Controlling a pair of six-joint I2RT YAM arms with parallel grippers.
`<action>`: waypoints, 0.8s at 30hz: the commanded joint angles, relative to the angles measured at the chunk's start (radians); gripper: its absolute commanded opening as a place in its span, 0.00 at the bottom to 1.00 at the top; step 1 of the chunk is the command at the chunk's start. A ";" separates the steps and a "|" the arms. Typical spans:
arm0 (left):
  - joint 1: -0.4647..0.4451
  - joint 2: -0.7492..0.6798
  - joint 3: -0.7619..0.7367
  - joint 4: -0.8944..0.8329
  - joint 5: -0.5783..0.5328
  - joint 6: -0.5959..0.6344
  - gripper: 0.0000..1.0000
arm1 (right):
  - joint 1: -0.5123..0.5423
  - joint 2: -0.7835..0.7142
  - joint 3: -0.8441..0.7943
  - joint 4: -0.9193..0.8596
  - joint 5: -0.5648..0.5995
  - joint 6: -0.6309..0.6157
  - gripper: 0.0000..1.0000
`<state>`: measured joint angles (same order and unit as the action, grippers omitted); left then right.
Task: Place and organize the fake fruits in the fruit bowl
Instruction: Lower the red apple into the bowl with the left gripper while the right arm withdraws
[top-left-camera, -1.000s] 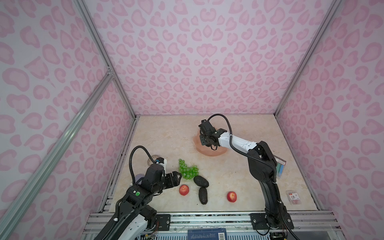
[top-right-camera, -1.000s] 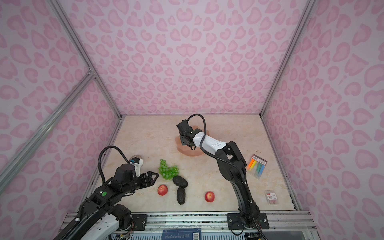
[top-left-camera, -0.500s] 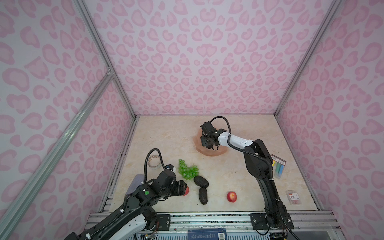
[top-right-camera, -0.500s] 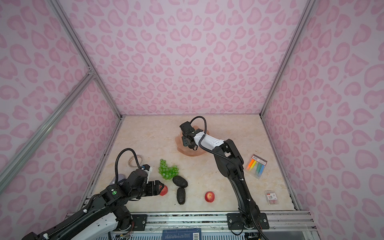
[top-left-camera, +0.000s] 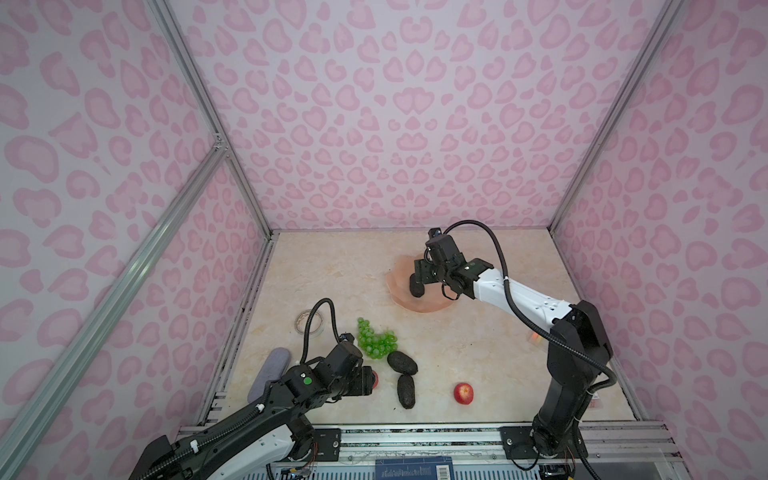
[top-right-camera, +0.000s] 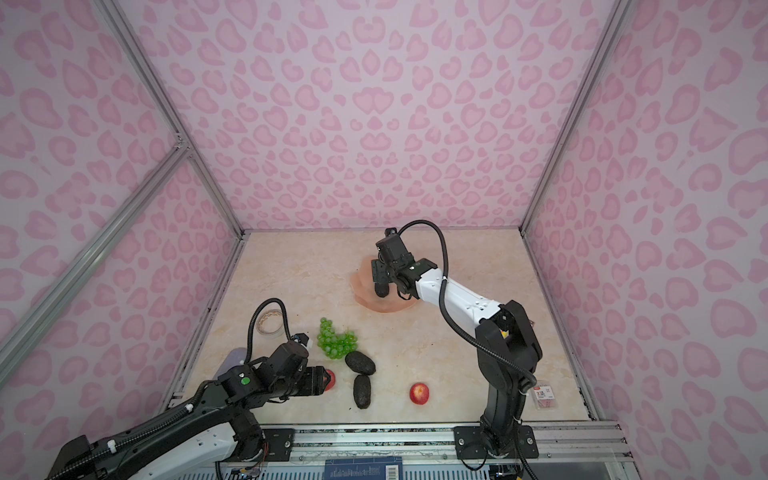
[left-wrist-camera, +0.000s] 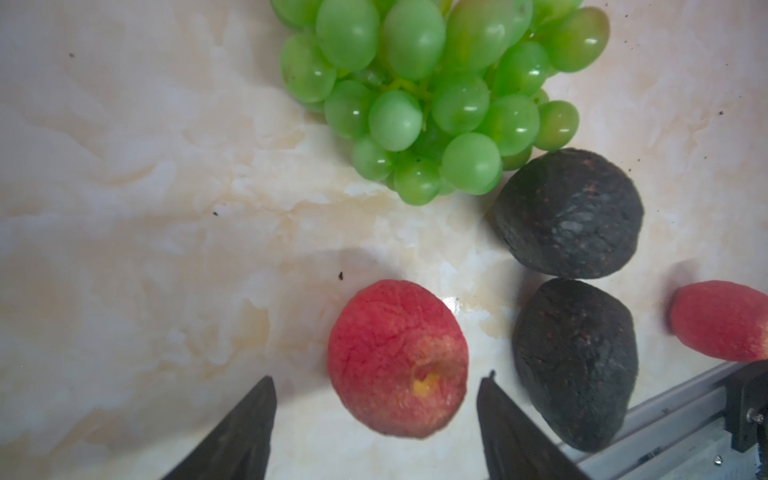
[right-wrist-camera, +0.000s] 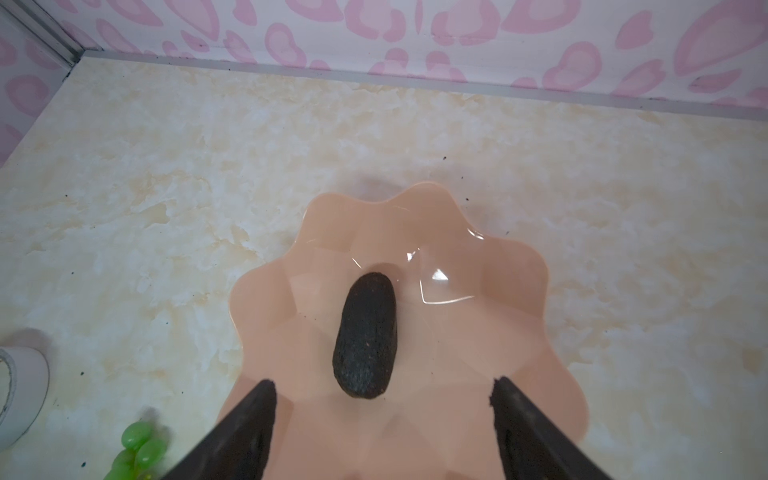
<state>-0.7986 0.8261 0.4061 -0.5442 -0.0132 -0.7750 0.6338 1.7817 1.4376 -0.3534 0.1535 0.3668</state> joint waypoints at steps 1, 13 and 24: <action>0.000 0.023 0.005 0.043 -0.033 0.010 0.74 | -0.002 -0.059 -0.065 0.037 0.023 0.027 0.82; -0.001 0.049 0.026 0.057 -0.046 0.040 0.43 | -0.003 -0.201 -0.220 0.067 0.070 0.057 0.82; 0.003 0.127 0.323 0.061 -0.079 0.204 0.40 | -0.002 -0.343 -0.379 0.041 0.081 0.096 0.82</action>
<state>-0.7986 0.8894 0.6441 -0.5213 -0.0601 -0.6609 0.6285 1.4792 1.1076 -0.3012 0.2104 0.4347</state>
